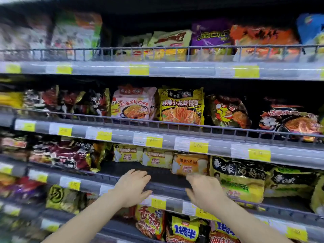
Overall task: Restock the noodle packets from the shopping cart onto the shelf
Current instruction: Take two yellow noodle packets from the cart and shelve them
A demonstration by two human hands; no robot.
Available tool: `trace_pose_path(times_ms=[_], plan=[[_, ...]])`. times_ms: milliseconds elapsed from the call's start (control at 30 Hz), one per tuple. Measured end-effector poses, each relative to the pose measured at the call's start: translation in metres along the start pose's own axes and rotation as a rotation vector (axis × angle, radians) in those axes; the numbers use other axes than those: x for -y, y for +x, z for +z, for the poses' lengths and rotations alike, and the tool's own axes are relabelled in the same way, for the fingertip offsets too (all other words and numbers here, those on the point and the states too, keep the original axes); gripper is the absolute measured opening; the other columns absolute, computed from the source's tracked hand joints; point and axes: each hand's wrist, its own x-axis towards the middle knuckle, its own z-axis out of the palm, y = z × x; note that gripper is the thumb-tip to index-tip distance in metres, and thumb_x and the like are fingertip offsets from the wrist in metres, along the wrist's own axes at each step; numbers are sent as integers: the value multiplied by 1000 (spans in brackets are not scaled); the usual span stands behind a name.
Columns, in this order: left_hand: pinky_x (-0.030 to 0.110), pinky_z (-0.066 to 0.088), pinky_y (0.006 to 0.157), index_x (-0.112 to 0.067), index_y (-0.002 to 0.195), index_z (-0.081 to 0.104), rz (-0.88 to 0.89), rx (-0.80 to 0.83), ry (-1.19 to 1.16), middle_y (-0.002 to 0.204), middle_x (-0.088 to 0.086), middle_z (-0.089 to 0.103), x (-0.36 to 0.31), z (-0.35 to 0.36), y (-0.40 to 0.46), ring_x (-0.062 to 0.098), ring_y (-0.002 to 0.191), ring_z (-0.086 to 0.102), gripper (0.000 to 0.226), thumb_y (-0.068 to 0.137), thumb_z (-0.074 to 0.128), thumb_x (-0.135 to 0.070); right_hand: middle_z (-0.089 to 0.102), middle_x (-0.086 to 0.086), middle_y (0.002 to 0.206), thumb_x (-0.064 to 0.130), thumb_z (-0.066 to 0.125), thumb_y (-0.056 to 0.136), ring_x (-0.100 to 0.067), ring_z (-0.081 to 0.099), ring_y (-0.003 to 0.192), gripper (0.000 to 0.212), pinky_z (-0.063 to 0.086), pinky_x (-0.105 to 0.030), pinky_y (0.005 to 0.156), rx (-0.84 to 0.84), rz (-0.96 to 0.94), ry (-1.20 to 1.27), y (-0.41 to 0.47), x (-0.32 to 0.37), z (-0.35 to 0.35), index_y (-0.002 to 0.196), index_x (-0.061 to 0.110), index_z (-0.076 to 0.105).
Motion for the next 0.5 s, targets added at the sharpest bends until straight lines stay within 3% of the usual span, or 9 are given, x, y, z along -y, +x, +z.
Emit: trace_pose_path(times_ms=[67, 100, 133, 167, 267, 300, 400, 500], plan=[[26, 39, 103, -19, 125, 57, -19, 4, 2, 128, -2, 57, 20, -2, -20, 15, 119, 55, 54, 91, 33, -52, 60, -4, 119, 37, 41, 96, -27, 59, 109, 35, 48, -33, 82, -6, -71, 38, 17, 16, -1, 123, 17, 52], [21, 49, 88, -23, 108, 67, -73, 20, 3, 109, -7, 67, 31, -3, -31, 11, 100, 65, 53, 86, 32, -55, 60, -4, 119, 36, 40, 96, -27, 59, 109, 36, 48, -33, 81, -4, -107, 60, 26, 25, -1, 124, 17, 53], [18, 53, 75, -27, 95, 71, -135, 18, 27, 94, -11, 69, 40, -7, -43, 8, 85, 68, 53, 82, 30, -58, 60, -3, 119, 36, 40, 96, -26, 60, 109, 36, 48, -33, 79, -1, -145, 81, 36, 36, -1, 124, 17, 53], [18, 53, 73, -27, 93, 70, -187, 34, 46, 91, -11, 68, 48, -10, -56, 8, 83, 68, 56, 79, 28, -60, 60, -2, 119, 35, 39, 96, -25, 60, 108, 36, 48, -33, 77, -5, -189, 101, 45, 47, -1, 124, 17, 53], [30, 40, 97, -17, 123, 54, -287, 56, 72, 124, 0, 56, 70, -19, -94, 21, 115, 53, 72, 79, 14, -59, 61, -2, 115, 34, 39, 97, -24, 61, 103, 34, 46, -33, 70, 3, -322, 168, 73, 86, 0, 121, 16, 55], [33, 36, 100, -16, 126, 50, -343, 40, 74, 128, 1, 52, 77, -21, -110, 22, 119, 49, 68, 84, 17, -57, 61, -2, 114, 34, 40, 97, -24, 61, 102, 33, 45, -32, 68, 11, -360, 191, 81, 102, 0, 120, 16, 55], [35, 36, 97, -15, 122, 51, -531, 59, 124, 124, 3, 54, 92, -33, -157, 23, 115, 50, 45, 94, 37, -46, 61, -1, 115, 34, 42, 96, -24, 60, 107, 33, 47, -33, 74, 21, -465, 258, 97, 150, -6, 121, 16, 55], [36, 37, 97, -15, 125, 50, -713, 94, 154, 126, 2, 53, 102, -41, -211, 23, 117, 50, 45, 93, 41, -45, 63, 0, 113, 35, 41, 96, -24, 61, 105, 30, 46, -33, 76, 36, -560, 321, 104, 198, -14, 116, 18, 56]])
